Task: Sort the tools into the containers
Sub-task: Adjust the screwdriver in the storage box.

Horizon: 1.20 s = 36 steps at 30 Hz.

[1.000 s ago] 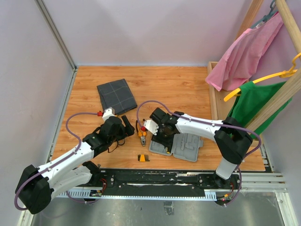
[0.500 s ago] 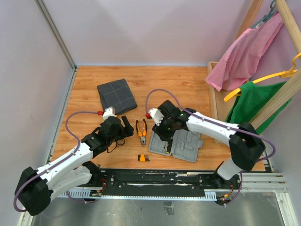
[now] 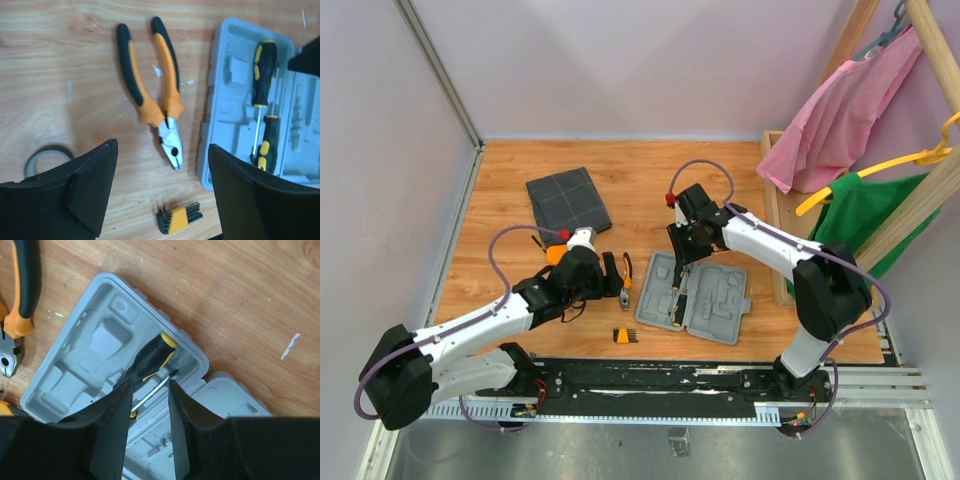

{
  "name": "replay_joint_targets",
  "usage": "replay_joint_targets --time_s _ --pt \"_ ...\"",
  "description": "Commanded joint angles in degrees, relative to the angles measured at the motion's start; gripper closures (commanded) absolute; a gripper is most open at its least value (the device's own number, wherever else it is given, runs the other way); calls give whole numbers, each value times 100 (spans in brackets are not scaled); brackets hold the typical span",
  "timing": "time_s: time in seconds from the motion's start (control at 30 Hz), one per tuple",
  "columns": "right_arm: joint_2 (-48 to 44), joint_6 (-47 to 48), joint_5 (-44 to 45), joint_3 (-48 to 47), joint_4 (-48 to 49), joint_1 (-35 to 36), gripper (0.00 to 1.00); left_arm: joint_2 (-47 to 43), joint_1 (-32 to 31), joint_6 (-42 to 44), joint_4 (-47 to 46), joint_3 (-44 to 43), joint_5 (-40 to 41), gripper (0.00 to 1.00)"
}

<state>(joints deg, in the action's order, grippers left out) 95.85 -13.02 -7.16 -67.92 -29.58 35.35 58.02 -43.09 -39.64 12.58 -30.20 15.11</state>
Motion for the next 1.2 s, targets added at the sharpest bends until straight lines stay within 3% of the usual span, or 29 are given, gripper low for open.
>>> replay_joint_targets --time_s 0.0,0.33,0.8,1.17 --pt "202 -611 225 -211 -277 -41 66 308 -416 -30 -418 -257 -63 25" --pt "599 -754 251 -304 -171 -37 78 384 -595 -90 -489 -228 -71 27" --pt "1157 -790 847 -350 -711 66 85 710 -705 -38 -513 -486 -166 31" --pt "452 -915 706 -47 -305 103 86 1241 -1211 -264 -702 -748 -77 36"
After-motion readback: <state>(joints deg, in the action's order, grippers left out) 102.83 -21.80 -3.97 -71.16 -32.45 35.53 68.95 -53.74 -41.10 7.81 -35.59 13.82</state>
